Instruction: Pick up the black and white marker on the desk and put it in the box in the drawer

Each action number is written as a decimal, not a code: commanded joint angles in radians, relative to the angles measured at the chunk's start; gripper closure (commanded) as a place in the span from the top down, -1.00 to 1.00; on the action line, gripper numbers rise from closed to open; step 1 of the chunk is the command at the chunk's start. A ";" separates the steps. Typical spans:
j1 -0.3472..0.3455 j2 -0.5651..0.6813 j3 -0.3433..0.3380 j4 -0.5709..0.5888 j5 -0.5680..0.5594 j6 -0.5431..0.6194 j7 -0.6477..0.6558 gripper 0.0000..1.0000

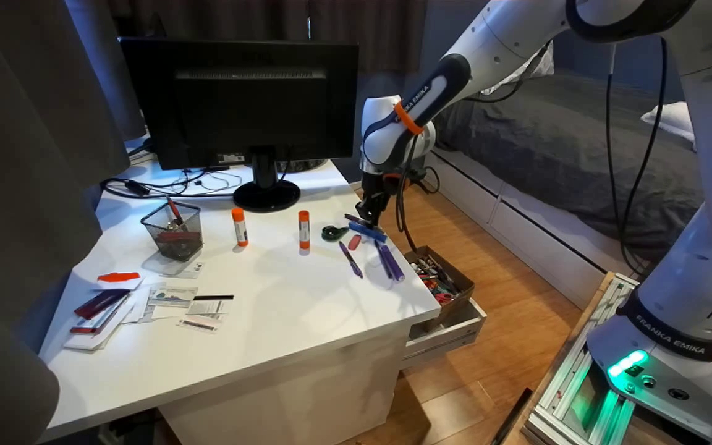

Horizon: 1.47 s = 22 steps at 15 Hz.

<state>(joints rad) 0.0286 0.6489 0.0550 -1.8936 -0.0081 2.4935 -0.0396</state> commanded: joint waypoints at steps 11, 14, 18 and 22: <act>-0.060 -0.199 -0.051 -0.132 -0.003 -0.078 -0.024 -0.93; -0.081 -0.242 -0.094 -0.175 -0.019 -0.147 -0.012 -0.93; -0.107 -0.249 -0.128 -0.252 -0.047 -0.184 -0.034 -0.93; -0.114 -0.181 -0.135 -0.300 -0.066 -0.173 -0.053 -0.93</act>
<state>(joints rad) -0.0826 0.4372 -0.0805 -2.1547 -0.0492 2.3184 -0.0743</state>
